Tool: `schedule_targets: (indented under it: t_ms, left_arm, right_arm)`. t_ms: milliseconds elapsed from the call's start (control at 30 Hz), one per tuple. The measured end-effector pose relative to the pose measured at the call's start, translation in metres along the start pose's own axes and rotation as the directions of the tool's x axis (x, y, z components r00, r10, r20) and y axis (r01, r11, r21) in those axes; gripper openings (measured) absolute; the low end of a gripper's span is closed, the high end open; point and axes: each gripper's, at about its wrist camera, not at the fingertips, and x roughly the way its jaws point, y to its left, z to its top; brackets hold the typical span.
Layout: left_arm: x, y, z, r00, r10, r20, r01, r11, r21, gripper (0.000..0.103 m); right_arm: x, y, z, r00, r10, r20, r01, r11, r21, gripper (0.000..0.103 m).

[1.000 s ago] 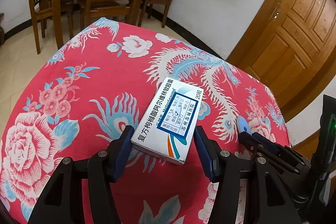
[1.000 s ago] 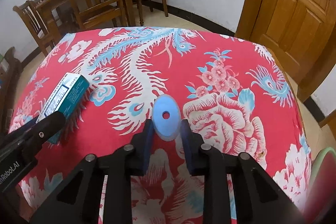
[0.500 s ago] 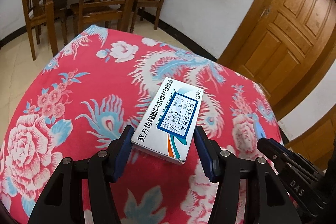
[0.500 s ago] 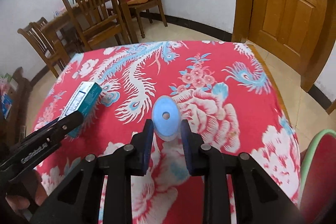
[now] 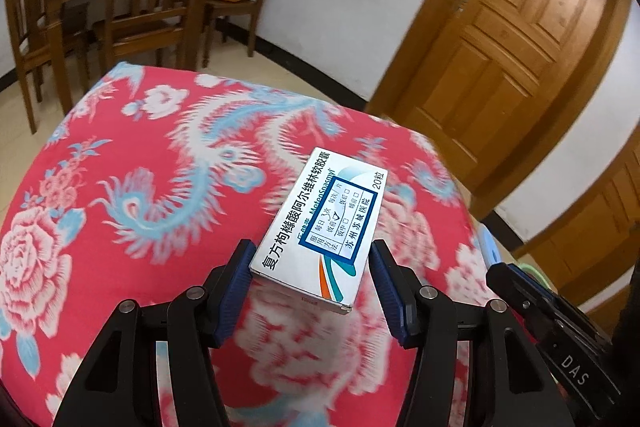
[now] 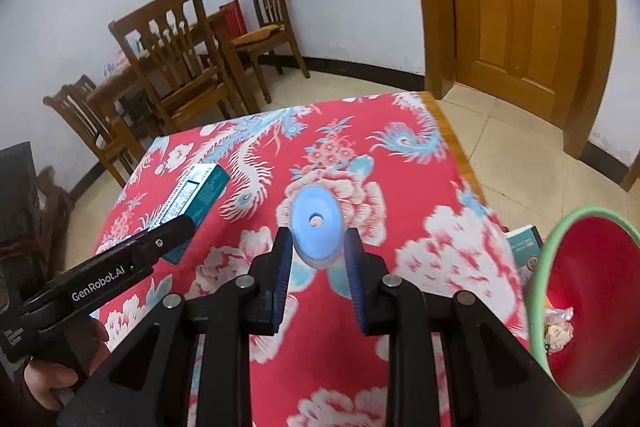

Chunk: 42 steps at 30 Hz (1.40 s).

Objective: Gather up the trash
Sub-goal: 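Carry the medicine box and blue disc over the red bucket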

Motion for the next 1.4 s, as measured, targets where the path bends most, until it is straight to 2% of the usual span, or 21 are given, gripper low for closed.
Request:
schedule_targets:
  t_ms: [367, 600, 1033, 1400]
  left_arm:
    - [-0.006, -0.068, -0.018, 0.996, -0.083, -0.041, 0.086, 0.992, 0.097, 0.059]
    - [-0.004, -0.110, -0.028, 0.988, -0.138, -0.066, 0.147, 0.976, 0.162, 0.059]
    - [0.021, -0.199, -0.062, 0.964, -0.208, -0.168, 0.251, 0.920, 0.301, 0.059]
    - [0.058, -0.253, -0.098, 0.936, -0.204, -0.286, 0.306, 0.875, 0.375, 0.059]
  right_arm:
    - [-0.047, -0.063, -0.014, 0.996, -0.053, 0.065, 0.045, 0.992, 0.115, 0.029]
    - [-0.071, -0.106, -0.026, 0.991, -0.101, 0.083, 0.084, 0.978, 0.190, 0.029]
    - [-0.101, -0.187, -0.059, 0.978, -0.200, 0.055, 0.171, 0.927, 0.335, 0.029]
    - [-0.104, -0.242, -0.083, 0.971, -0.239, -0.002, 0.217, 0.881, 0.421, 0.029]
